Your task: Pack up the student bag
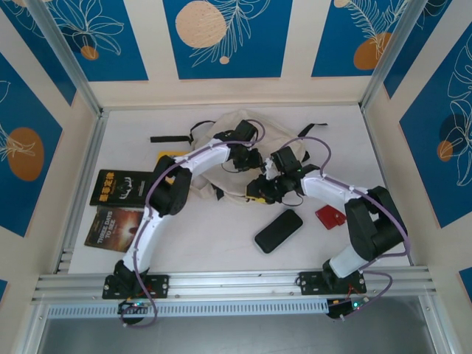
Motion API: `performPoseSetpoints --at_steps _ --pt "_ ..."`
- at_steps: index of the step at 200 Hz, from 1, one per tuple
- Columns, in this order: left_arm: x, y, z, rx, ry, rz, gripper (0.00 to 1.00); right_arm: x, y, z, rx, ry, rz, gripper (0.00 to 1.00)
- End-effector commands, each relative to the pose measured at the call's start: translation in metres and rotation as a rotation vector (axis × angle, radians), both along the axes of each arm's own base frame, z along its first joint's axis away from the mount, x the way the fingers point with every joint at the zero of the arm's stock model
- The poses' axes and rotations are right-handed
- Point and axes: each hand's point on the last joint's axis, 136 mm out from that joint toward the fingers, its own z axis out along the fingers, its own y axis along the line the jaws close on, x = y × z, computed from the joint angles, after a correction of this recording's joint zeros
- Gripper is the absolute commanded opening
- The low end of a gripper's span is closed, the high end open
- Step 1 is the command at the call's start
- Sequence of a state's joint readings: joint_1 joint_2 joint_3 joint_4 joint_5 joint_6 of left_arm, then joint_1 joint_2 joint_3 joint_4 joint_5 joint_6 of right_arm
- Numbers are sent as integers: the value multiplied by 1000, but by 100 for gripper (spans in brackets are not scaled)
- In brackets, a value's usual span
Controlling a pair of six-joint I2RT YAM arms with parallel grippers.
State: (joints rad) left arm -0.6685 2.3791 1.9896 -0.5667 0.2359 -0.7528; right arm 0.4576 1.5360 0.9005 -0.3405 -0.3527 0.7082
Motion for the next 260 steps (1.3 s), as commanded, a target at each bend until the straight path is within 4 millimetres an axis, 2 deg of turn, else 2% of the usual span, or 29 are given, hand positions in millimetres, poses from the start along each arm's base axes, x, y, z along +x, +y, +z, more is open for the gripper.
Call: performPoseSetpoints --at_steps 1,33,57,89,112,132,158,183,212,238,260 --pt "0 17 55 -8 -80 -23 32 0 -21 17 -15 -31 -76 50" --pt "-14 43 87 4 -136 -35 39 8 -54 15 -40 -17 -218 58" --pt "-40 61 92 13 -141 -58 44 18 -72 10 -51 14 -309 60" --pt "-90 75 78 24 -156 -161 49 36 -82 7 -22 50 -382 62" --pt "-130 71 63 6 -168 -272 55 45 -82 5 -12 76 -393 62" --pt "-150 67 49 7 -190 -318 58 51 -78 2 2 93 -392 63" --pt "-159 60 29 25 -213 -349 58 55 -75 -1 20 121 -394 64" --pt "-159 51 11 35 -239 -374 54 58 -70 -2 48 142 -397 65" --pt "-155 40 3 34 -280 -403 48 60 -67 -4 60 162 -401 65" --pt "-151 42 -12 71 -282 -407 45 61 -66 -7 62 174 -401 65" --pt "-154 38 -18 65 -286 -433 44 60 -66 -10 63 186 -399 65"
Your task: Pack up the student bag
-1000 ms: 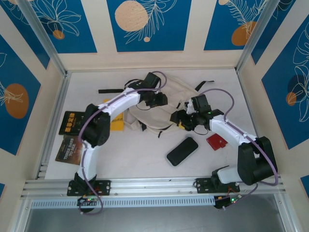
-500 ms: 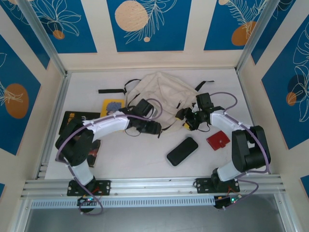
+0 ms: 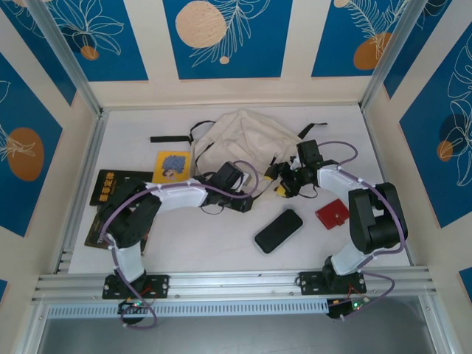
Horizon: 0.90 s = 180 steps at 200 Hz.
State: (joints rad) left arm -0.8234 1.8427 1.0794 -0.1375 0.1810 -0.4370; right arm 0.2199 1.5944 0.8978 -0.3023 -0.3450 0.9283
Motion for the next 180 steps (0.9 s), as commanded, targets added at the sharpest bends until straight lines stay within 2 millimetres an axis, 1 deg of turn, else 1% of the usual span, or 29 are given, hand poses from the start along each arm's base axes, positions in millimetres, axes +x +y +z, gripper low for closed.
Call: performPoseSetpoints --at_steps 1,30,48,87,124,153,180 --pt "-1 -10 -6 -5 -47 -52 43 5 5 7 39 12 -3 65" --pt "-6 -10 -15 29 -51 -85 38 3 5 0 36 38 -3 65" --pt "-9 -9 -17 35 -39 -89 34 2 6 -7 31 64 2 63" --pt "-12 -10 -10 42 -48 -76 35 -1 11 -20 18 101 22 58" --pt "-9 -10 -19 73 -36 -24 38 -3 15 -27 18 119 33 56" --pt "-2 -3 -23 163 -71 48 31 -6 17 -32 13 128 39 52" --pt "-2 2 -29 236 -85 79 29 -8 20 -36 16 139 45 48"
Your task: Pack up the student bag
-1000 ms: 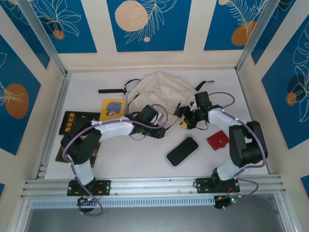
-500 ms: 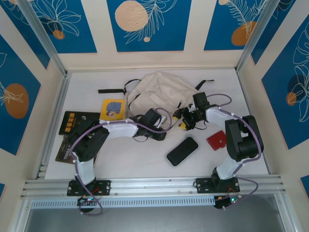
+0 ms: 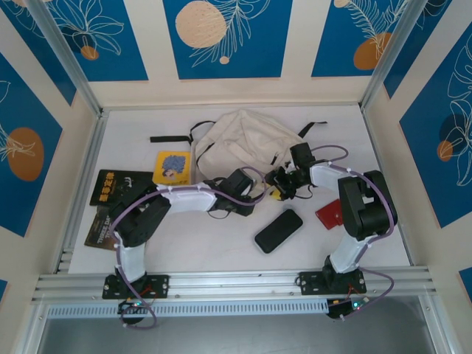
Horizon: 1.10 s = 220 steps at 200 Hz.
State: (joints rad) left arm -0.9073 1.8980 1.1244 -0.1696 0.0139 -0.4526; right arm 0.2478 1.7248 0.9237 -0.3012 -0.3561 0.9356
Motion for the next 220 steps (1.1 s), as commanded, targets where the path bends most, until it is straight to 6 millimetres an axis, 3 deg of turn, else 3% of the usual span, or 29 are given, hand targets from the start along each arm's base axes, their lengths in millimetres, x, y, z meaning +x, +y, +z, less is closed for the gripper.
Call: performPoseSetpoints --at_steps 1,69,139,180,220 --pt "2 11 -13 116 -16 64 29 -4 9 -2 30 32 16 48" --pt "-11 8 -12 227 -9 57 40 -5 10 -6 18 34 13 47" --pt "-13 19 -14 327 -21 92 17 -6 8 -9 6 35 8 42" --pt "-11 19 0 323 -37 97 0 -6 1 -12 -36 33 0 37" --pt "-9 28 28 318 -78 100 0 2 -15 -16 -149 12 -26 31"
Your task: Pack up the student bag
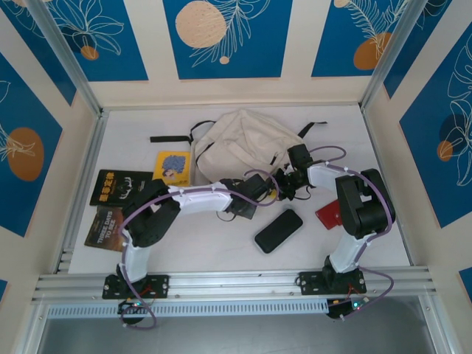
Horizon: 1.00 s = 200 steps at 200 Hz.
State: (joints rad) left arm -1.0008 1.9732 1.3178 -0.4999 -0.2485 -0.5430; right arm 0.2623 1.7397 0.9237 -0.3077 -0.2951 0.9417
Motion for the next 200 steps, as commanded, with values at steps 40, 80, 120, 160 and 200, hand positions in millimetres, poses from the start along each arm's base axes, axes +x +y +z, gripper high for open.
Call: performPoseSetpoints --at_steps 40,80,120,160,200 --pt "4 42 51 84 -116 37 0 11 -24 -6 -156 -20 -30 25" --pt "12 63 52 98 -134 79 0 14 -36 -13 -185 -31 -57 23" --pt "5 30 60 -38 -79 -41 0 19 -27 15 -86 -102 -43 32" --pt "-1 -3 72 -165 -33 -131 0 -2 -14 47 49 -91 -50 54" --pt "-2 -24 83 -242 -23 -179 0 -26 -8 54 147 -7 -119 61"
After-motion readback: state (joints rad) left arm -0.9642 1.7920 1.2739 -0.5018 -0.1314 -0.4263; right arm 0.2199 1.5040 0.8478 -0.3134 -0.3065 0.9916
